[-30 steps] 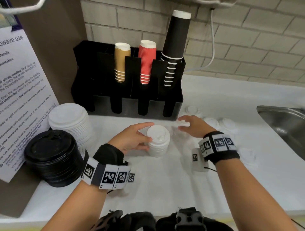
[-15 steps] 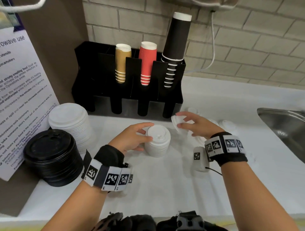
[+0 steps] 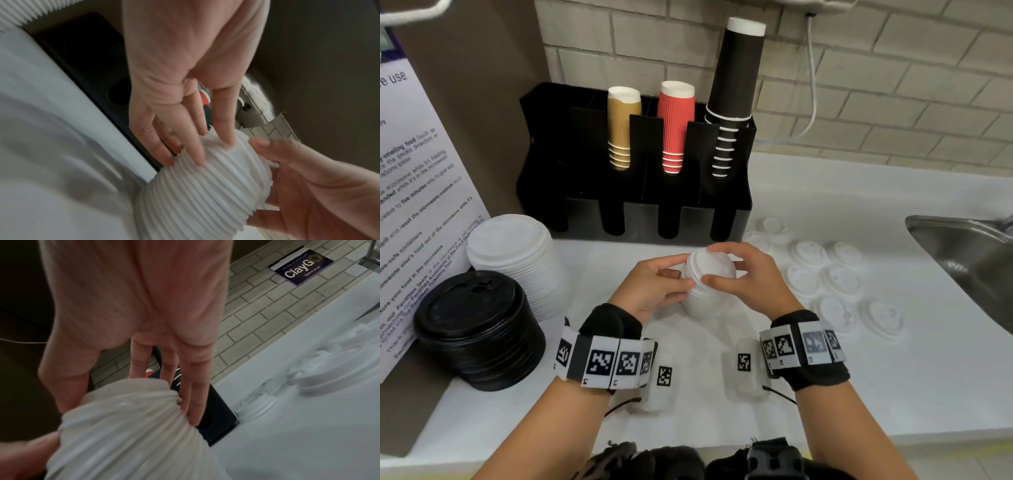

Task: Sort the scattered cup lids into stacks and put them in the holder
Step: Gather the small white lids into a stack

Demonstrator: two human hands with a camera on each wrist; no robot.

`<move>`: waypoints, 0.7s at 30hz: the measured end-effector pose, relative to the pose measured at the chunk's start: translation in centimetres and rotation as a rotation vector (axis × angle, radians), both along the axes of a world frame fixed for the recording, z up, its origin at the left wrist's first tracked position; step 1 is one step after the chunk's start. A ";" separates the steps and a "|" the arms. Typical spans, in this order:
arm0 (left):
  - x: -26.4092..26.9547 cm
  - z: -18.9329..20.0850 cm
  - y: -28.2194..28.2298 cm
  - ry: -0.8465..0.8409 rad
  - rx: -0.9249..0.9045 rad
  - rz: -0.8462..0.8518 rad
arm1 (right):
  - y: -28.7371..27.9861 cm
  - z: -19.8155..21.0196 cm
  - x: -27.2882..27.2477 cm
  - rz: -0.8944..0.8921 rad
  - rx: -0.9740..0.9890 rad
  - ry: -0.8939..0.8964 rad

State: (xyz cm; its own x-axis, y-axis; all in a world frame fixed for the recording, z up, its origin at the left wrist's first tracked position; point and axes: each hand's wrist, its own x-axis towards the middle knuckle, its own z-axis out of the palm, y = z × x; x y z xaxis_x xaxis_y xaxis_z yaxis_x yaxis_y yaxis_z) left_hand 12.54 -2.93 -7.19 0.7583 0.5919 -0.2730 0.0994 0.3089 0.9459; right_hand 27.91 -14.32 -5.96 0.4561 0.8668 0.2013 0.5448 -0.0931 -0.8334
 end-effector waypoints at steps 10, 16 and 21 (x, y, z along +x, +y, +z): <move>0.7 -0.4 0.1 -0.032 -0.052 -0.014 | -0.2 0.1 0.7 0.035 -0.060 -0.120; 1.2 -0.2 0.0 -0.021 -0.084 0.008 | -0.1 0.3 0.8 0.047 -0.113 -0.163; 1.6 0.0 -0.3 -0.009 -0.049 0.028 | 0.1 -0.2 0.7 0.041 -0.153 -0.208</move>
State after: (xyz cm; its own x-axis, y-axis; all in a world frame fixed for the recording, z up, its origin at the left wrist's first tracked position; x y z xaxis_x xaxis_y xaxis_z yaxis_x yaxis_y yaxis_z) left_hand 14.14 -3.20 -7.17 0.7442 0.5992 -0.2951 0.0814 0.3572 0.9305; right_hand 28.60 -14.24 -6.17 0.3825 0.9113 0.1526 0.7088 -0.1835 -0.6811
